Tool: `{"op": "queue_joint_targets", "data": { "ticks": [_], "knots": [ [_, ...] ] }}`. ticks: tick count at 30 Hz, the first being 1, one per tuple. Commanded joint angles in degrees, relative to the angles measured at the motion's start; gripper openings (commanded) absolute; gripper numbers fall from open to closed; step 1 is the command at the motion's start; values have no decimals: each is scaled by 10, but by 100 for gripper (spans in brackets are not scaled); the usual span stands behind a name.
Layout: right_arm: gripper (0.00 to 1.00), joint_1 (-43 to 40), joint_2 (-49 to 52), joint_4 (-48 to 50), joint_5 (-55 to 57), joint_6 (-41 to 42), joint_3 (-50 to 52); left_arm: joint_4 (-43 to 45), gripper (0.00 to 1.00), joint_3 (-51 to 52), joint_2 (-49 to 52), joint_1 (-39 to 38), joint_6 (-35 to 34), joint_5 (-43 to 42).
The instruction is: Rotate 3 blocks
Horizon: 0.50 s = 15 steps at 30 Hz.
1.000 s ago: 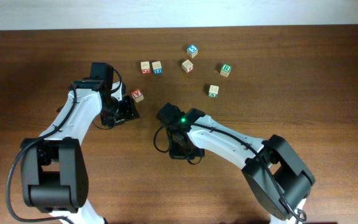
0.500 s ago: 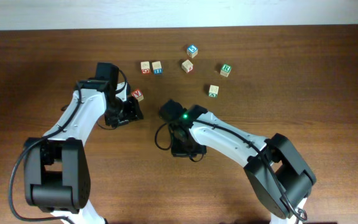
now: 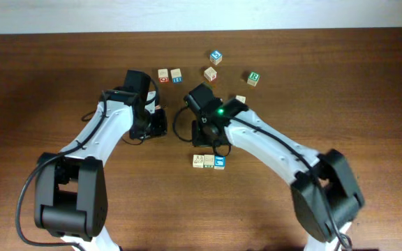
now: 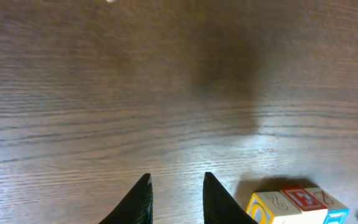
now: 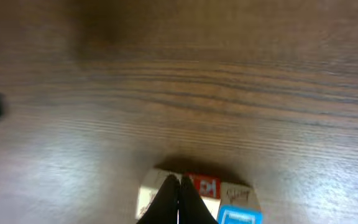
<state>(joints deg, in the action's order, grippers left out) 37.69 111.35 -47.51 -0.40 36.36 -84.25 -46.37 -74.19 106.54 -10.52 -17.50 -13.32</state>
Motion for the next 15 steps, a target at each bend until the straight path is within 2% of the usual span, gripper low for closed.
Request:
{"op": "queue_joint_targets", "data": {
  "ticks": [1, 6, 15],
  "knots": [
    [4, 2, 27, -3, 9, -10, 8, 7, 29, -9, -15, 2, -16, 31],
    [4, 6, 33, -17, 8, -10, 9, 9, 34, -9, -15, 2, -23, 42],
    [4, 21, 34, -6, 9, -8, 35, 9, 36, -9, -15, 2, -23, 42]
  ]
}}
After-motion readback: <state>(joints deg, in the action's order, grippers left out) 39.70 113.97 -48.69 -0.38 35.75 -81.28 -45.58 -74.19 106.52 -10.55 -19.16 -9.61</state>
